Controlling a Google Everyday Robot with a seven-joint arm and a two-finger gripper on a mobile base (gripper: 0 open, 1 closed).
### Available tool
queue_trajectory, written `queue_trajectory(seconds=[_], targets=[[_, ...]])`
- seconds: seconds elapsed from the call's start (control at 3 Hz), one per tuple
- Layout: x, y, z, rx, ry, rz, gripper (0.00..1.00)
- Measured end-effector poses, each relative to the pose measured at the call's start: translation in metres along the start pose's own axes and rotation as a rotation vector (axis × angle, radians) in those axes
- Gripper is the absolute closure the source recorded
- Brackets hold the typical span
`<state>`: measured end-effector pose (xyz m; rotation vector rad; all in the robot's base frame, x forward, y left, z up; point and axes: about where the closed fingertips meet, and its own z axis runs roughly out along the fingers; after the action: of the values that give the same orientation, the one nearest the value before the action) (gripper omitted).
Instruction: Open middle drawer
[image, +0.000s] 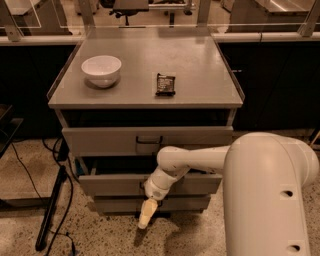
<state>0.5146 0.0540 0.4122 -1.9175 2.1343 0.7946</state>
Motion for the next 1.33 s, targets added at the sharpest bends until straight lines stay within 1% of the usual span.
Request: queue_trajectory(seconds=[0.33,0.67,1.0,1.33], targets=[[0.010,0.019,0.000,-0.045,0.024,0.002,0.00],[0.018,0.052,-0.013,-0.083,0.034,0.008,0.00],[0.018,0.097,-0.026,-0.127,0.021,-0.001,0.00],[0.017,0.096,-0.026,-0.126,0.021,-0.003,0.00]])
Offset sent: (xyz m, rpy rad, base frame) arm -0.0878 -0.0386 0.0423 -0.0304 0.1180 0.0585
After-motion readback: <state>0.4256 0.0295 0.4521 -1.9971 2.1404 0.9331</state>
